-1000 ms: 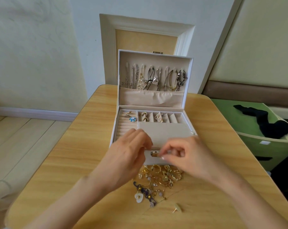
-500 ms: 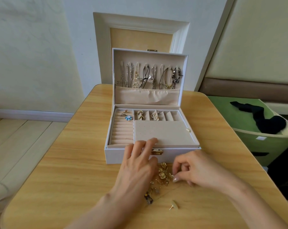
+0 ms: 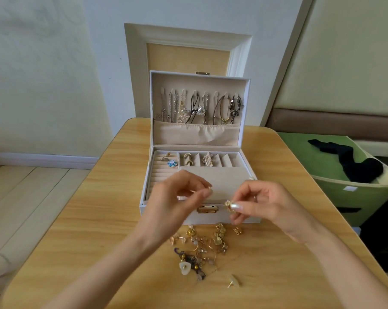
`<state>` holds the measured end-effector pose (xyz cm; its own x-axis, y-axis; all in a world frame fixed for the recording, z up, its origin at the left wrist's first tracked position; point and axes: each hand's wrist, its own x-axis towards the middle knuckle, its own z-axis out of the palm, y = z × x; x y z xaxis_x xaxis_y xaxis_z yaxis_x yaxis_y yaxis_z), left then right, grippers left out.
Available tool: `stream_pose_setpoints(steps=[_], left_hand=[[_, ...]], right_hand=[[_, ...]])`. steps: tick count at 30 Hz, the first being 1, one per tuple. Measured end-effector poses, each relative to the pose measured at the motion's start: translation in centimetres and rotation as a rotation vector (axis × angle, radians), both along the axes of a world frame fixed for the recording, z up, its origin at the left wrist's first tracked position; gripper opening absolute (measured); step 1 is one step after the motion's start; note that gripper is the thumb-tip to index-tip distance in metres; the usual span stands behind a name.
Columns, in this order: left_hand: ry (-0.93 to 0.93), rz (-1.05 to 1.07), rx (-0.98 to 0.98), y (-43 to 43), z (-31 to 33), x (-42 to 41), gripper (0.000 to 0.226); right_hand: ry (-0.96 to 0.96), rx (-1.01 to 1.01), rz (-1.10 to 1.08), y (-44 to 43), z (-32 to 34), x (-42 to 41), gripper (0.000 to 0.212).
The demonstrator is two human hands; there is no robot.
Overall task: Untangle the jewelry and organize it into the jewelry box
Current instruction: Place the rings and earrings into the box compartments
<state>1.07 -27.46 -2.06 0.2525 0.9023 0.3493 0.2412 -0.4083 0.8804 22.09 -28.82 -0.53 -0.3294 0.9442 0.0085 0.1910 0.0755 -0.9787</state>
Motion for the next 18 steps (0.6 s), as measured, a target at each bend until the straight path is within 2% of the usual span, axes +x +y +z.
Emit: stream_pose_setpoints(steps=[3, 6, 10, 13, 18], left_hand=[[-0.061, 0.030, -0.165, 2.4, 1.3, -0.2, 0.013], [-0.147, 0.076, -0.239, 4.6, 2.2, -0.1, 0.013], [-0.271, 0.106, -0.317, 6.2, 1.9, -0.3, 0.021], [-0.305, 0.122, -0.309, 6.5, 1.2, -0.8, 0.023], [-0.316, 0.142, -0.230, 6.4, 1.0, -1.6, 0.024]], right_hand=[[-0.006, 0.046, -0.096, 2.2, 0.8, -1.0, 0.006], [-0.075, 0.151, -0.218, 6.1, 1.6, -1.9, 0.013], [-0.369, 0.341, -0.349, 11.2, 1.9, -3.4, 0.014], [-0.540, 0.447, -0.337, 13.7, 1.5, -4.3, 0.013], [-0.753, 0.504, -0.205, 15.5, 1.1, -5.3, 0.008]])
